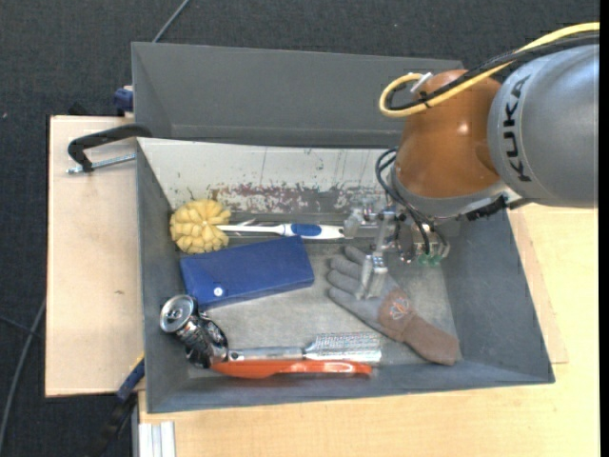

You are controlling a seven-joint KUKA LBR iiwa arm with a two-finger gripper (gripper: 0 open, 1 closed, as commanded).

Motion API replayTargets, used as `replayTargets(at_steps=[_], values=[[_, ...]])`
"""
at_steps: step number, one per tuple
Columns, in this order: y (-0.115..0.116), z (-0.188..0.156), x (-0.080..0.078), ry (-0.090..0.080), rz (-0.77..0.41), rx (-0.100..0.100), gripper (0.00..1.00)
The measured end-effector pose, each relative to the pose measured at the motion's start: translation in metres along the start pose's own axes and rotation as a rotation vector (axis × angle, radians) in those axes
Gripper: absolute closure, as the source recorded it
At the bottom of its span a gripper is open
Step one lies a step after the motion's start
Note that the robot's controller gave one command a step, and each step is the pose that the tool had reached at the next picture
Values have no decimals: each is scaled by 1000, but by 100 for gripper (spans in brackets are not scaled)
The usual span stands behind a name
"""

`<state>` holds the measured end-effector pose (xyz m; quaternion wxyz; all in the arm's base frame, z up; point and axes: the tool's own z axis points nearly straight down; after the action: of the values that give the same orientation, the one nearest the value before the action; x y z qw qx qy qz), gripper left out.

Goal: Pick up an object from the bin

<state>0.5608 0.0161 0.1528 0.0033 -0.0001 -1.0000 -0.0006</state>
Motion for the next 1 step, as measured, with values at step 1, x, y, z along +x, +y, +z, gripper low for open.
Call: replayTargets(at_steps=[1], values=[[0,-5,-2,-9,0,0,0]])
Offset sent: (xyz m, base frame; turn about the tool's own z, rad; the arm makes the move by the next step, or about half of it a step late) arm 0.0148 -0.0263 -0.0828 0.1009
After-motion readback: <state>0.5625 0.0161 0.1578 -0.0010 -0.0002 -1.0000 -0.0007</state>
